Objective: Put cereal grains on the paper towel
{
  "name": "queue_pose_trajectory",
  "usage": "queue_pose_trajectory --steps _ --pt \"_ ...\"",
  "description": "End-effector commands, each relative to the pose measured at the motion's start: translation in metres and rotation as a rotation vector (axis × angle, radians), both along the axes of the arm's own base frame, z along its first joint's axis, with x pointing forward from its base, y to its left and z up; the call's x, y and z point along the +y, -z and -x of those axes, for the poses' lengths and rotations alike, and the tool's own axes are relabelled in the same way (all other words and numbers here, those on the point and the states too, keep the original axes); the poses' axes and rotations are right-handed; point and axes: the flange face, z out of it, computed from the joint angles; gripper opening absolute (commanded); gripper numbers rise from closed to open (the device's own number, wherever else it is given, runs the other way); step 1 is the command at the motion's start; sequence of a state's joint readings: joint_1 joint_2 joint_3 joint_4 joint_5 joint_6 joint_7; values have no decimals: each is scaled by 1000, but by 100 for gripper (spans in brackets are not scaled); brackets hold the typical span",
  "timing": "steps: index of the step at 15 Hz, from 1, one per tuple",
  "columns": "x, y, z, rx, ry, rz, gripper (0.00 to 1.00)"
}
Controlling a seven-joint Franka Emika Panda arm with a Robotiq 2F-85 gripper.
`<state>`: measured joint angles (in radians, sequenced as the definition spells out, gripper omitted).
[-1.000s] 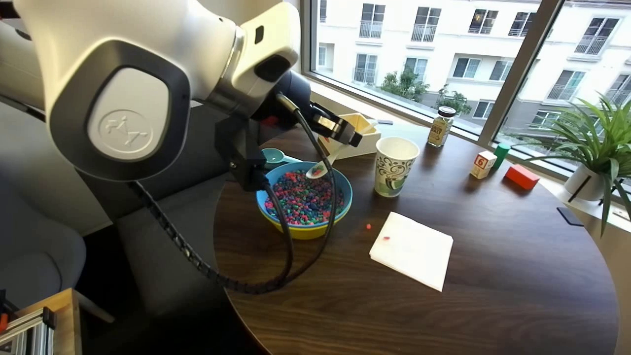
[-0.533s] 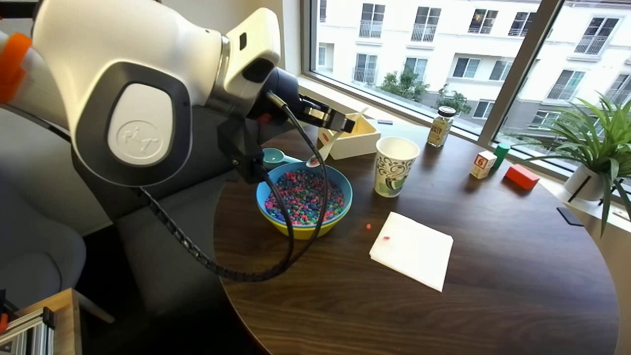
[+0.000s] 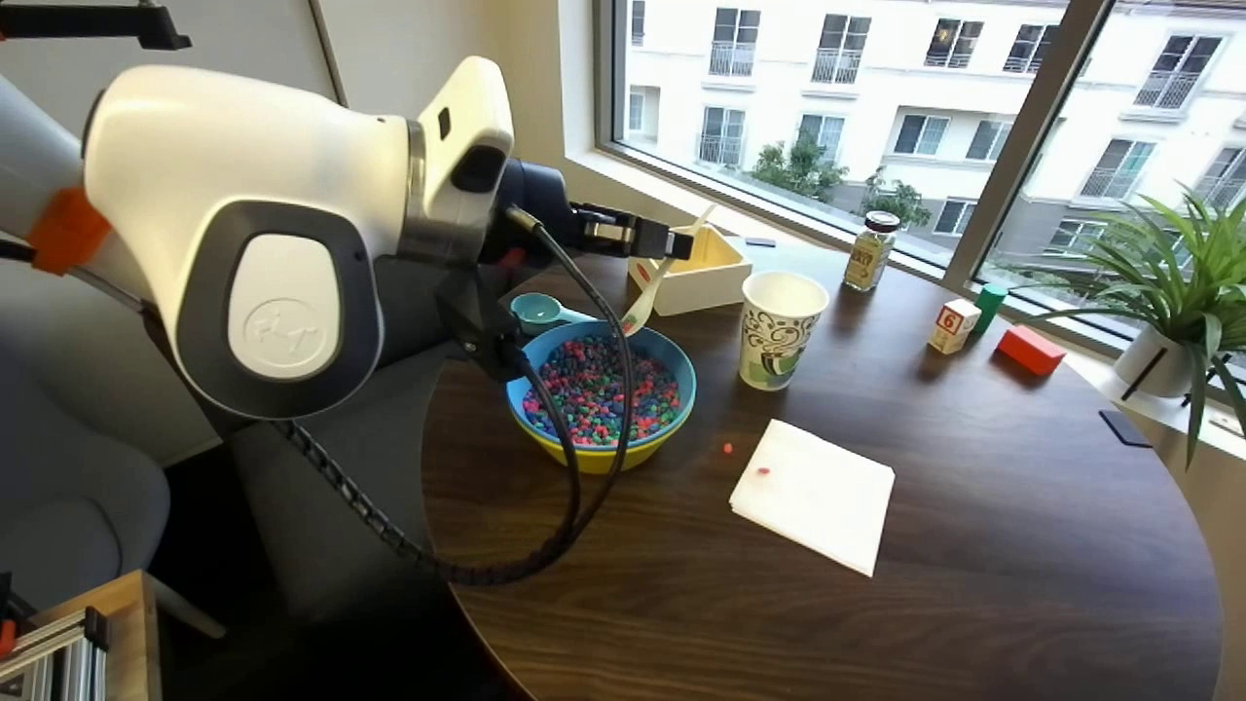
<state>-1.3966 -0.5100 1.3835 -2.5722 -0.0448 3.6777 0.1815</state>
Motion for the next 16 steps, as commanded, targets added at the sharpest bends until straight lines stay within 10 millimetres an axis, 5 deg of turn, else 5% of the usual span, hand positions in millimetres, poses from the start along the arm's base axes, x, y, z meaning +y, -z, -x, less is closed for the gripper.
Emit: queue_pose_trajectory --steps 1,8,16 --pt "4 12 1 -45 12 92 3" --pt "16 21 3 -159 -72 191 3" --pt "7 27 -3 -147 -50 216 3"
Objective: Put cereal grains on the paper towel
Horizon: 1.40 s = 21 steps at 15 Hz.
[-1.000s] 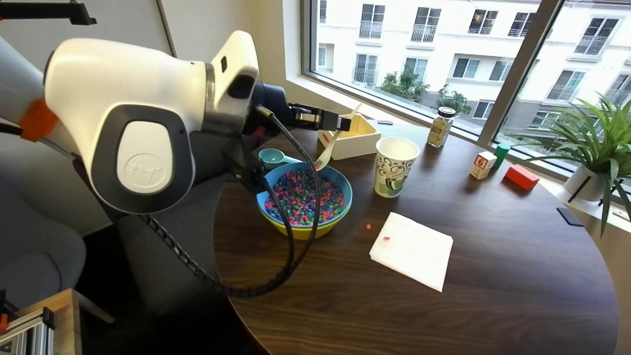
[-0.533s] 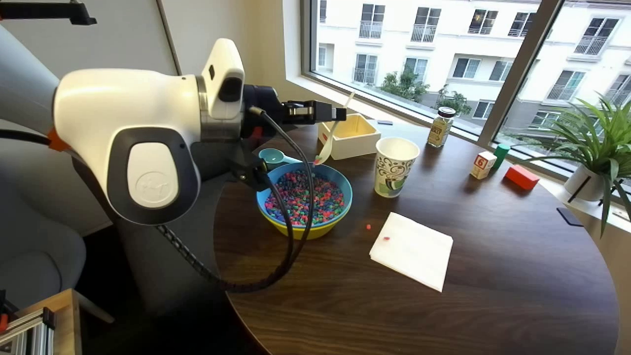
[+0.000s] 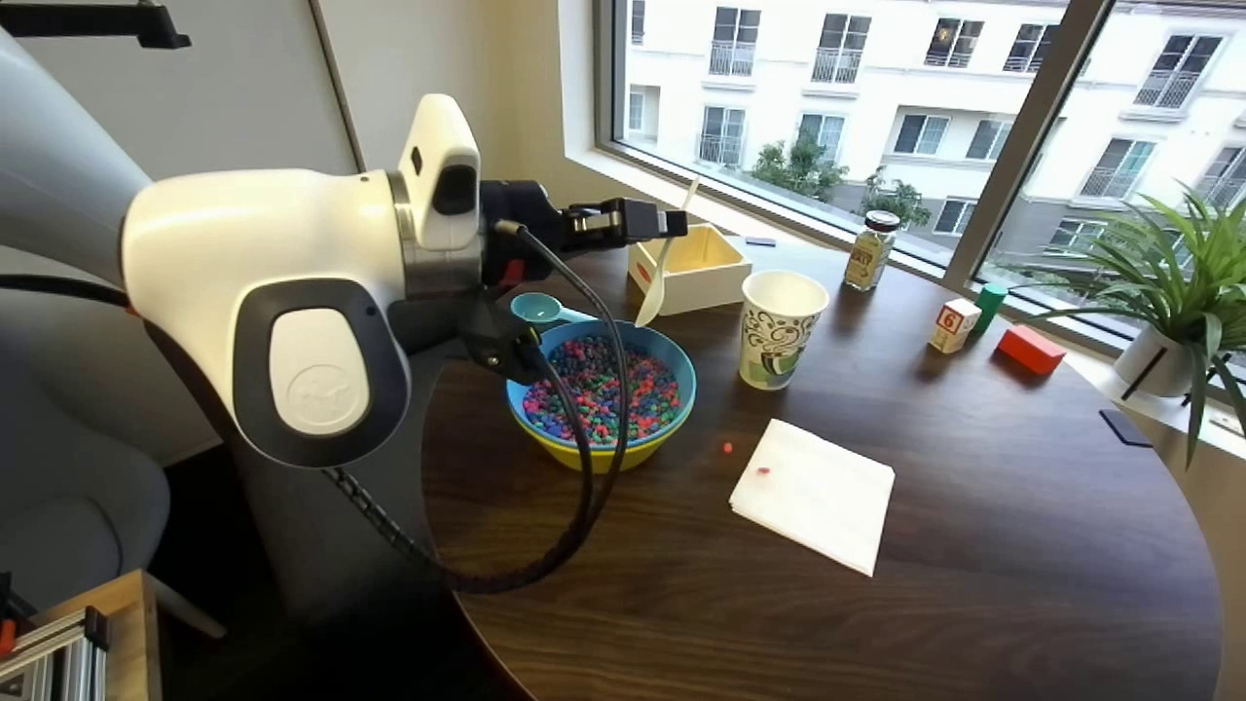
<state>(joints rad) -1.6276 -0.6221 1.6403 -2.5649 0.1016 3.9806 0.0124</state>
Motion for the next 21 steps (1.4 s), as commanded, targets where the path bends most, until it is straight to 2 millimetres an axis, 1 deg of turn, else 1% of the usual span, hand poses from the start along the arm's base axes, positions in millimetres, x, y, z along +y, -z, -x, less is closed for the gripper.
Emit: queue_pose_trajectory --steps 1,4,8,11,15,18,21 --pt "-7 -1 -10 50 59 -23 3" --pt "-19 -10 -23 148 107 -88 3" --pt "-40 -31 -43 245 190 -184 3" --pt "-59 -43 -56 335 234 -266 3" --pt "-87 -56 -68 393 267 -363 3" --pt "-108 -60 -74 407 269 -432 3" --pt "-127 -58 -73 403 267 -481 3"
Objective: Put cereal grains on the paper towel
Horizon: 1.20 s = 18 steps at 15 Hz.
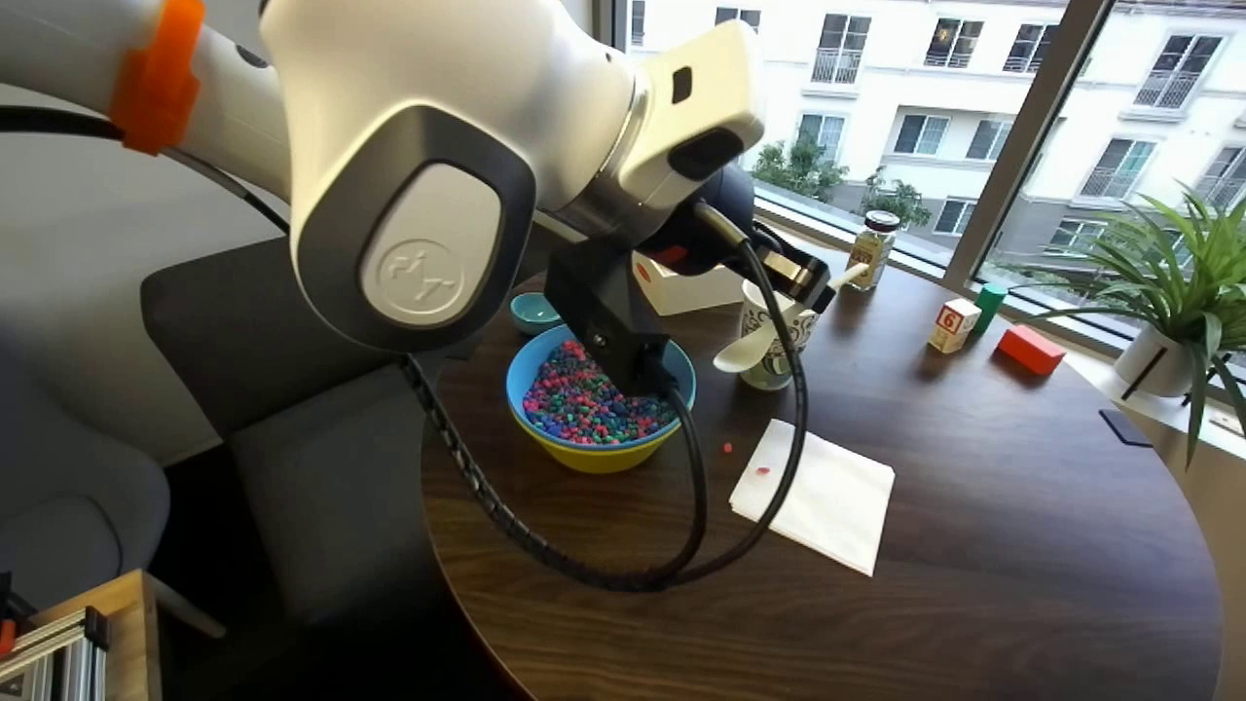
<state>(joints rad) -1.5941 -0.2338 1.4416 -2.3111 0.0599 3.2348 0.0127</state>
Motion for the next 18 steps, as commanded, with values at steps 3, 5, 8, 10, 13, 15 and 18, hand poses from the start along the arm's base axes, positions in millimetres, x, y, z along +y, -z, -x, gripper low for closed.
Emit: queue_pose_trajectory --steps 3,5,8,10,13,15,18 --pt "-35 7 -1 21 7 -117 3" --pt "-48 10 0 27 28 -153 3" --pt "-51 12 4 18 53 -150 13" --pt "-56 13 4 29 54 -174 13" --pt "-55 14 4 28 49 -182 3" --pt "-62 13 4 35 84 -179 3" --pt "-68 11 4 38 98 -176 3"
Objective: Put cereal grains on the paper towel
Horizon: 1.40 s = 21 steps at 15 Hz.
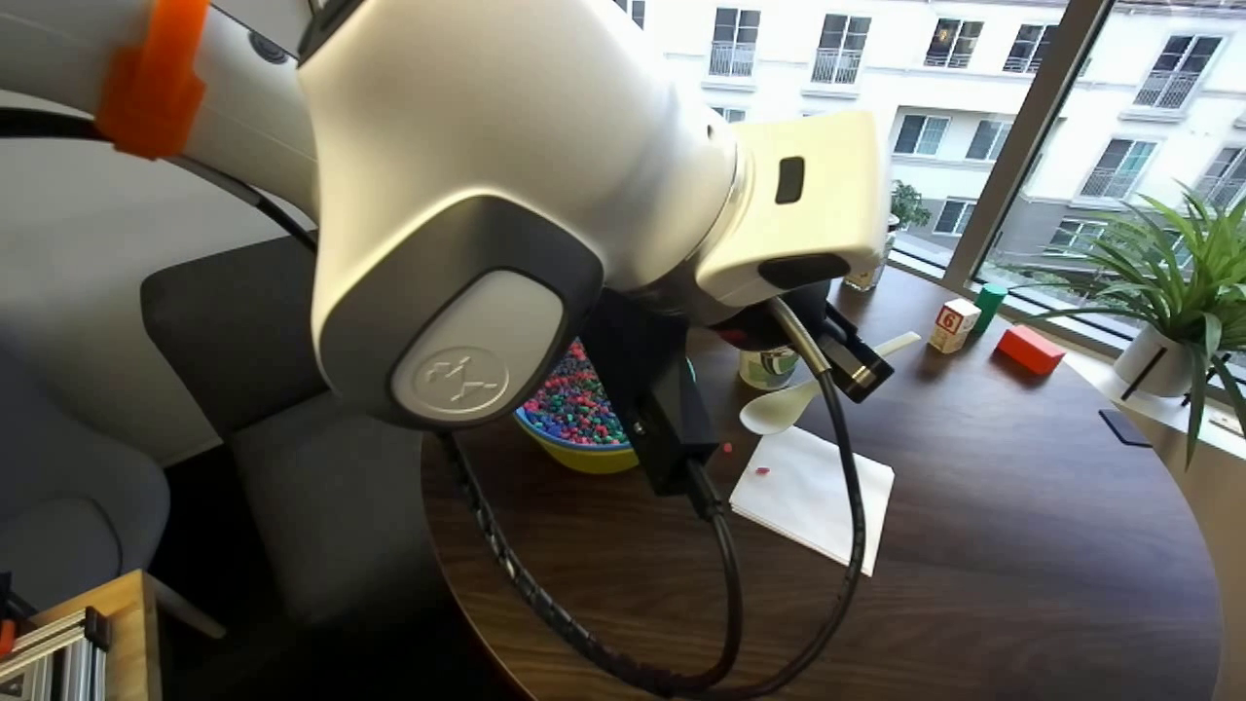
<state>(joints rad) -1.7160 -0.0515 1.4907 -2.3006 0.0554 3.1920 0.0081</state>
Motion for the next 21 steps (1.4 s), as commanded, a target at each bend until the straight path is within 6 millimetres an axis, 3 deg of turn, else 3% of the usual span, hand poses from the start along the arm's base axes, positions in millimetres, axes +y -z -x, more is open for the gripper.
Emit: queue_pose_trajectory --steps 1,8,16,21 --pt "-5 -1 -2 29 28 0 3" --pt "-4 14 0 109 29 -19 3" --pt "-19 63 22 232 162 -10 3" --pt "-18 86 17 281 254 -64 3"
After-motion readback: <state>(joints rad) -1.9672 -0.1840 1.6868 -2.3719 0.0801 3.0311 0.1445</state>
